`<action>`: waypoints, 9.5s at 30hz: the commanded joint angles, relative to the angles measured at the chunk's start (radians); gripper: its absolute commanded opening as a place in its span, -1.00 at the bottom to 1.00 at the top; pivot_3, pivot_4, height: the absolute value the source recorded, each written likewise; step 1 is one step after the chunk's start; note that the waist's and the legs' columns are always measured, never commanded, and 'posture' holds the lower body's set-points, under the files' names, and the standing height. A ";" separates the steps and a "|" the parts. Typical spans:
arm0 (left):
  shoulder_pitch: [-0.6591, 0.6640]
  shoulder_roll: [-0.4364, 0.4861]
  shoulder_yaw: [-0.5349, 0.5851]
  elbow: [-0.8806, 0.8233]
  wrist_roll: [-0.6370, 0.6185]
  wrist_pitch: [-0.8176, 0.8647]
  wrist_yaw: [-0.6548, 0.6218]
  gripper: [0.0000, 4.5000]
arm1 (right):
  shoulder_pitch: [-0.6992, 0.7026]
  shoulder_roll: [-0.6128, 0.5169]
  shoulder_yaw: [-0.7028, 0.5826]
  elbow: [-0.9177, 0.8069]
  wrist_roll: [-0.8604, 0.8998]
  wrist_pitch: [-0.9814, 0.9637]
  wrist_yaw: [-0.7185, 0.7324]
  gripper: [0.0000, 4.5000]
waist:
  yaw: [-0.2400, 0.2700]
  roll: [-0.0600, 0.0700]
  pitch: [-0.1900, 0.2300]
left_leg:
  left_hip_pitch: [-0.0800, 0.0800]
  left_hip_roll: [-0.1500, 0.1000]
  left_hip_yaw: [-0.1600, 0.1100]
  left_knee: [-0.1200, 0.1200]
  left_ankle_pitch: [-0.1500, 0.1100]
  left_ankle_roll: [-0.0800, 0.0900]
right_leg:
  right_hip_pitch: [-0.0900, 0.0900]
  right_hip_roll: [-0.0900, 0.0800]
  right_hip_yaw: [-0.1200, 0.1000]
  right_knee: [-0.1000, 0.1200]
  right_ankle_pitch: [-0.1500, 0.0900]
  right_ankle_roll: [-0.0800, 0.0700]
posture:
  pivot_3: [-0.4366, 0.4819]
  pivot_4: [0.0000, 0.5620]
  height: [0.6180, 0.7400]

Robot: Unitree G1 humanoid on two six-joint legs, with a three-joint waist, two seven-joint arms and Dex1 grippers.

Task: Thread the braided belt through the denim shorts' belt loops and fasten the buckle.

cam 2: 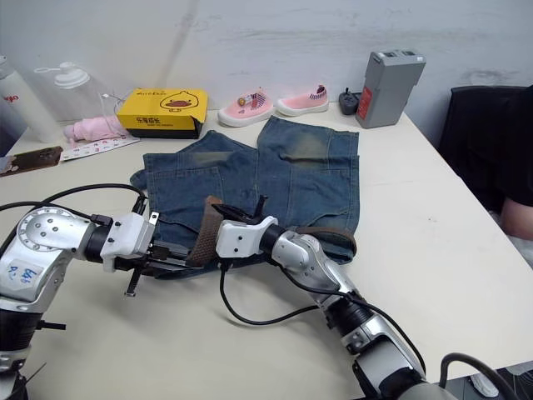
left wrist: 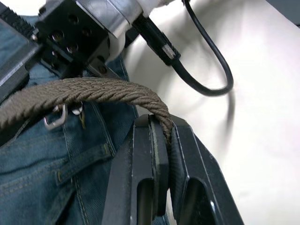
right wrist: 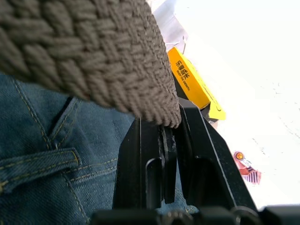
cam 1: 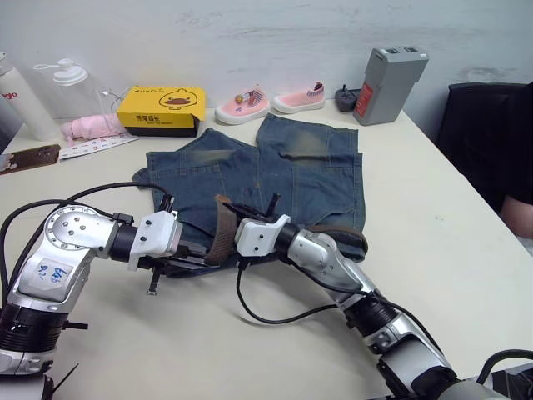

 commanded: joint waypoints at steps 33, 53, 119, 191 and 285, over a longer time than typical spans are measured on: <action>0.260 -0.249 0.545 -0.286 -1.105 1.006 0.813 0.17 | 0.140 0.000 0.011 -0.541 -0.463 0.911 0.289 0.67 | 0.001 0.002 -0.005 | 0.003 0.002 -0.016 -0.004 0.001 -0.016 | 0.001 0.014 0.003 -0.009 0.000 0.000 | -0.05 -0.47 -1.00; 0.377 -0.423 0.140 -0.111 -1.391 0.738 1.475 0.17 | 0.107 -0.023 -0.049 -0.561 -0.389 0.914 0.298 0.99 | 0.035 0.010 -0.013 | 0.003 0.015 0.004 0.012 -0.013 -0.017 | 0.003 0.016 0.002 -0.004 -0.011 -0.021 | -0.05 -0.47 -1.00; 0.391 -0.379 0.176 -0.276 -1.442 0.646 1.510 0.17 | -0.049 -0.297 -0.107 -0.339 -0.026 0.460 0.478 -0.97 | 0.056 0.010 -0.012 | -0.001 0.017 0.009 0.018 -0.020 -0.009 | 0.000 0.016 0.002 -0.007 -0.014 -0.026 | -0.05 -0.47 -1.00; 0.520 -0.307 0.467 -0.135 -1.554 0.702 1.588 -1.00 | 0.136 -0.282 -0.428 -0.741 0.555 1.135 0.695 0.98 | 0.094 0.011 0.007 | 0.001 0.021 0.008 0.009 -0.020 -0.010 | 0.008 0.014 0.000 -0.031 -0.014 -0.026 | -0.05 -0.47 -1.00; 0.134 -0.071 0.110 -0.001 -1.196 0.848 1.395 -1.00 | 0.076 -0.431 -0.192 -0.647 0.626 0.872 0.426 0.98 | 0.105 0.011 0.019 | 0.005 0.019 0.009 0.004 -0.019 -0.010 | 0.014 0.016 -0.002 -0.039 -0.017 -0.031 | -0.05 -0.47 -1.00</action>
